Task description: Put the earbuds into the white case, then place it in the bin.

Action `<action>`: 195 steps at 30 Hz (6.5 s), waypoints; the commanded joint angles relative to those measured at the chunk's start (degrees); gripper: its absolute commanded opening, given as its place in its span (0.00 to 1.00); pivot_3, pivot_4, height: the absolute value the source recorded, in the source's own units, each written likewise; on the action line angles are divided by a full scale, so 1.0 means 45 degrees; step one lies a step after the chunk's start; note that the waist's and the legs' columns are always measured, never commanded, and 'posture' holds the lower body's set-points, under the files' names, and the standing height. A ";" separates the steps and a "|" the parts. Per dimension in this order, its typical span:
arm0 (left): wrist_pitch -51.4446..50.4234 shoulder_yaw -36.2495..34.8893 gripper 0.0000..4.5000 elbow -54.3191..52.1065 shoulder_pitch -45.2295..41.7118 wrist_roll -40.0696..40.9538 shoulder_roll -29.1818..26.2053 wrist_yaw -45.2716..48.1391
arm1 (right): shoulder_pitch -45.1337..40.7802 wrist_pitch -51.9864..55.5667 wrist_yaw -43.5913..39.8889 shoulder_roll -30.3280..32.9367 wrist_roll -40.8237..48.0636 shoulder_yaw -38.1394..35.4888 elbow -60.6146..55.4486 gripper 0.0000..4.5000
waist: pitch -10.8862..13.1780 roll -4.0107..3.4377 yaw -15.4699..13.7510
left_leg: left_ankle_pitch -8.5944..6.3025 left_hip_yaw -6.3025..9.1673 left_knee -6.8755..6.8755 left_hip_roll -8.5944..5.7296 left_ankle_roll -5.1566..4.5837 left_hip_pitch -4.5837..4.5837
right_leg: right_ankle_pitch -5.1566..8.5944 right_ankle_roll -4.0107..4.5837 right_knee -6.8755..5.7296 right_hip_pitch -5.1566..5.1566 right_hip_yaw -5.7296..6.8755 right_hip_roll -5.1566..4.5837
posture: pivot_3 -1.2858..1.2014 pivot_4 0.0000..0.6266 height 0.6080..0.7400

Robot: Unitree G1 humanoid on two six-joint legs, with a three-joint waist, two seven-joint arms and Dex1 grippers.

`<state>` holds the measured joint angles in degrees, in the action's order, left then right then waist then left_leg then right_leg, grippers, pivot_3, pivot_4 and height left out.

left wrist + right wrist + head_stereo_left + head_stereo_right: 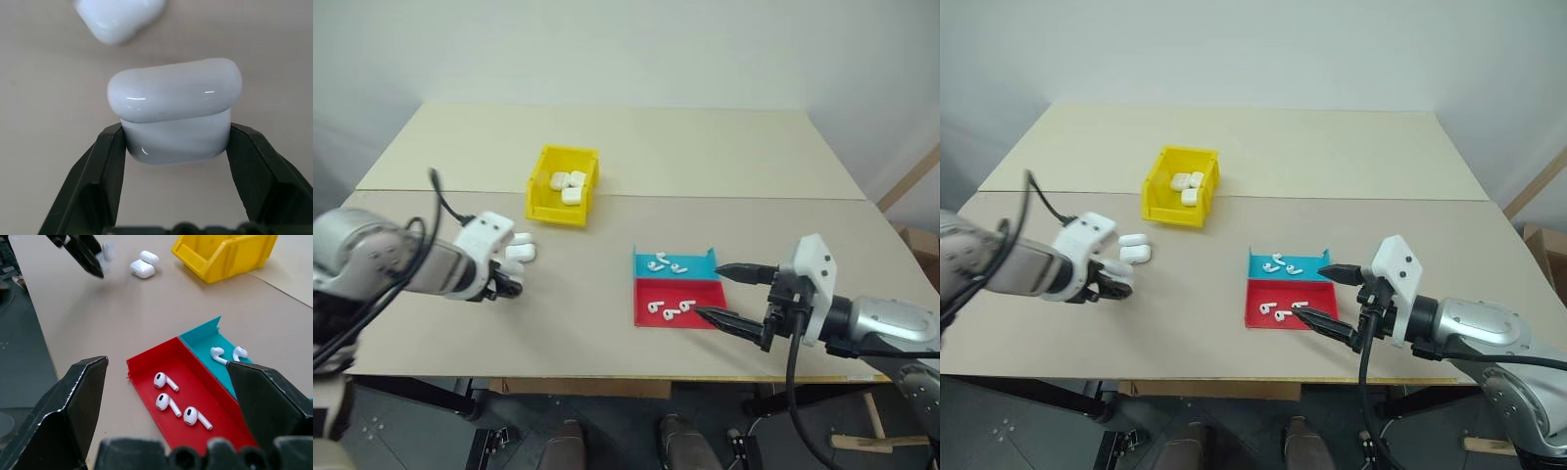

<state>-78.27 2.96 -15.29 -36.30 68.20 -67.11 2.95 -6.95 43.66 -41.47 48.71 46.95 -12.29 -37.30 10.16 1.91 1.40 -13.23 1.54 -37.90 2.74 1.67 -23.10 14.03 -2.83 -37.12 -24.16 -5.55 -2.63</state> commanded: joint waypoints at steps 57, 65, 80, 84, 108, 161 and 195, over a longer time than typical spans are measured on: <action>1.4202 -0.0955 0.63 0.0727 0.2626 -0.6231 0.7248 1.7277 | -1.0985 0.0078 -0.7431 -0.0785 -1.1731 1.3136 0.6675 0.64 | -0.0050 -0.0059 0.0229 | 0.0012 0.0013 -0.0012 0.0016 0.0015 -0.0012 | -0.0009 0.0008 -0.0015 -0.0016 0.0020 0.0011 | 0.52 0.24 1.00; 1.4260 -0.1059 0.63 0.0516 0.2894 -0.6227 0.7074 1.7108 | -1.0644 -0.0125 -0.7611 -0.0876 -1.2189 1.2970 0.6737 0.15 | -0.0051 -0.0060 0.0229 | 0.0012 0.0013 -0.0012 0.0016 0.0015 -0.0003 | -0.0009 0.0008 -0.0014 -0.0005 0.0021 0.0011 | 0.52 0.24 1.00; 1.3495 -0.1265 0.63 0.1527 0.1782 -0.5521 0.6952 1.7577 | -0.8285 0.4263 -0.5675 -0.2366 -0.5918 0.1479 0.2950 0.15 | -0.0051 -0.0059 0.0072 | 0.0011 0.0031 -0.0011 0.0016 0.0014 -0.0010 | -0.0009 0.0008 0.0000 0.0010 0.0039 0.0011 | 0.52 0.24 1.00; 1.3276 -0.1150 0.63 0.2029 0.0969 -0.5436 0.7392 1.7524 | -0.8193 0.4749 -0.3440 -0.4808 -0.4061 -0.0968 0.1478 0.15 | -0.0052 -0.0061 0.0153 | 0.0012 0.0037 -0.0010 0.0016 0.0014 -0.0008 | -0.0012 0.0009 -0.0018 0.0006 0.0038 0.0018 | 0.52 0.24 1.00; 1.3396 -0.0841 0.63 0.2888 -0.0074 -0.5933 0.8168 1.7914 | -0.7645 0.4766 0.1584 -0.6764 -0.0232 0.1373 -0.0243 0.15 | -0.0053 -0.0068 0.0264 | 0.0013 0.0041 0.0005 0.0018 0.0014 -0.0013 | -0.0010 0.0009 -0.0014 -0.0002 0.0038 0.0017 | 0.52 0.24 1.00; 1.4312 -0.1723 0.63 0.1930 0.1354 -0.6167 0.7609 1.7159 | -1.5073 -0.7145 -0.8891 -0.4039 -1.2356 1.1527 1.7174 0.49 | -0.0038 -0.0088 0.0399 | 0.0007 0.0009 0.0008 0.0020 0.0005 -0.0029 | -0.0010 0.0011 0.0001 -0.0028 0.0023 0.0010 | 0.52 0.24 1.00; 1.4221 -0.1645 0.63 0.1344 0.1685 -0.6180 0.7381 1.6659 | -1.4570 -0.8282 -0.8884 -0.5808 -1.5244 1.0740 1.9657 0.14 | -0.0036 -0.0094 0.0551 | 0.0007 0.0013 0.0011 0.0020 0.0006 0.0010 | -0.0011 0.0013 -0.0017 -0.0002 0.0022 0.0014 | 0.52 0.24 1.00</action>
<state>-14.93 -3.64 -7.94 -28.27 40.33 -33.41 78.15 -73.09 5.66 -81.45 22.05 -21.32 37.12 52.07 10.00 1.48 3.88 -13.20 1.60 -37.85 2.83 1.70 -23.05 13.98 -2.77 -37.20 -24.17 -5.45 -2.57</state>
